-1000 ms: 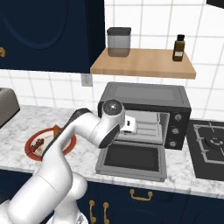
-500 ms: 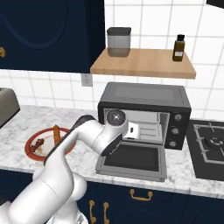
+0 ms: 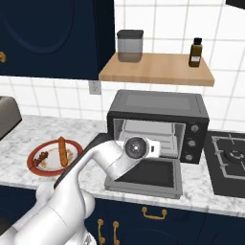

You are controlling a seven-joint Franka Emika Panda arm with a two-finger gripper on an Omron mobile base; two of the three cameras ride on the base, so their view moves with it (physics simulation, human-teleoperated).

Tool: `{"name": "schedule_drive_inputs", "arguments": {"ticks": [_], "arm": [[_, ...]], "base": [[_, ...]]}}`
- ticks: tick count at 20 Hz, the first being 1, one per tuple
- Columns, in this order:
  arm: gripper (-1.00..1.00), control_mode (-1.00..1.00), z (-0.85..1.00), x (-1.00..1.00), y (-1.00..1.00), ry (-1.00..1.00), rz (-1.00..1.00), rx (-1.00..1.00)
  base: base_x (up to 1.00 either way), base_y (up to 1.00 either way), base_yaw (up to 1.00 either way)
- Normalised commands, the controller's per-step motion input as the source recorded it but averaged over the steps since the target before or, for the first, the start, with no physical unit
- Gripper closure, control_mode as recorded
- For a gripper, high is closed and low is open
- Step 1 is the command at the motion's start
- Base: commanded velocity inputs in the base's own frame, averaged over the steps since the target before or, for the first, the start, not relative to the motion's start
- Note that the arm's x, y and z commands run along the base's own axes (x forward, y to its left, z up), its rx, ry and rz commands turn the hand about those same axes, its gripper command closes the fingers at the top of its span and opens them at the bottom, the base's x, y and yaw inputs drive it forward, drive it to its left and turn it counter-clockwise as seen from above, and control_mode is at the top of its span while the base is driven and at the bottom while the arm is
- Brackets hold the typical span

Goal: Pick up the kebab skewer and baguette bread, and place them inside the toaster oven. Close the toaster oven door and start by setting the timer.

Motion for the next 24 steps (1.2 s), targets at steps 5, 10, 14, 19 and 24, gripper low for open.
{"name": "schedule_drive_inputs", "arguments": {"ticks": [5, 10, 14, 19, 24], "arm": [[-1.00, -1.00, 0.36, 0.03, -0.04, -0.25, 0.00, 0.02], [-1.00, -1.00, 0.72, 0.06, -0.08, -0.07, 0.00, 0.06], [-1.00, -1.00, 0.08, 0.03, -0.11, -0.02, 0.00, 0.00], [-1.00, -1.00, 0.00, 0.03, 0.00, 0.00, 0.00, 0.00], [-1.00, -1.00, -0.06, 0.16, -0.07, 0.00, 0.00, 0.00]], "base": [[0.00, 0.00, 0.00], [0.00, 0.00, 0.00], [0.00, 0.00, 0.00], [0.00, 0.00, 0.00], [0.00, 0.00, 0.00]]}}
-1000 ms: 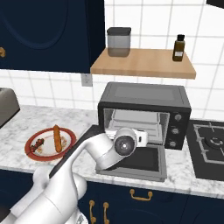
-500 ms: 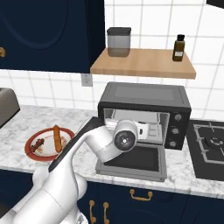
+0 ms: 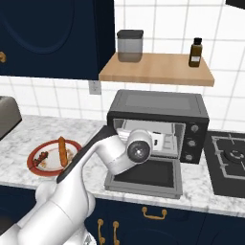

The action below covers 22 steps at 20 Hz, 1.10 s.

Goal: Pick up the kebab skewer and baguette bread, and place them inside the toaster oven. Close the toaster oven door and start by setting the timer.

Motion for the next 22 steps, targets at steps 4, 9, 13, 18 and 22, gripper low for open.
{"name": "schedule_drive_inputs", "arguments": {"ticks": [4, 9, 13, 18, 22], "arm": [[-1.00, -1.00, -0.44, 0.09, -0.10, -0.03, 0.01, 0.00], [-1.00, -1.00, -0.12, 0.29, 0.00, -0.01, 0.00, 0.00], [-1.00, -1.00, 0.00, 0.42, 0.00, 0.00, 0.00, 0.01], [-1.00, -1.00, -0.08, 0.14, -0.04, 0.00, 0.00, 0.00], [-1.00, -1.00, -0.01, 0.16, -0.02, 0.00, 0.00, 0.00]], "base": [[0.00, 0.00, 0.00], [0.00, 0.00, 0.00], [0.00, 0.00, 0.00], [0.00, 0.00, 0.00], [0.00, 0.00, 0.00]]}}
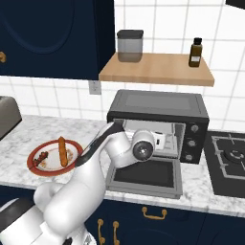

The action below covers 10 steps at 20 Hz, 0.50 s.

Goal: Pick up the kebab skewer and baguette bread, and place them inside the toaster oven. Close the toaster oven door and start by setting the timer.

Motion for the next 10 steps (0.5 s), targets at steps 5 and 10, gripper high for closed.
{"name": "schedule_drive_inputs", "arguments": {"ticks": [5, 10], "arm": [[-1.00, -1.00, 0.02, 0.29, -0.02, 0.00, 0.00, 0.00], [-1.00, -1.00, -0.30, 0.03, -0.07, 0.00, 0.00, 0.00]], "base": [[0.00, 0.00, 0.00], [0.00, 0.00, 0.00]]}}
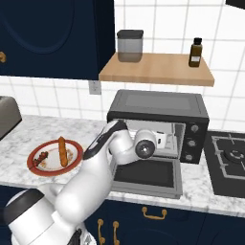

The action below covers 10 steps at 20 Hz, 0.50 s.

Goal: Pick up the kebab skewer and baguette bread, and place them inside the toaster oven. Close the toaster oven door and start by setting the timer.

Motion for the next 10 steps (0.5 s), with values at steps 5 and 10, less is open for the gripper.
{"name": "schedule_drive_inputs", "arguments": {"ticks": [5, 10], "arm": [[-1.00, -1.00, -0.10, 0.06, 0.00, 0.00, 0.00, 0.00], [-1.00, -1.00, 0.00, 0.32, 0.00, 0.00, 0.00, 0.00]], "base": [[0.00, 0.00, 0.00], [0.00, 0.00, 0.00]]}}
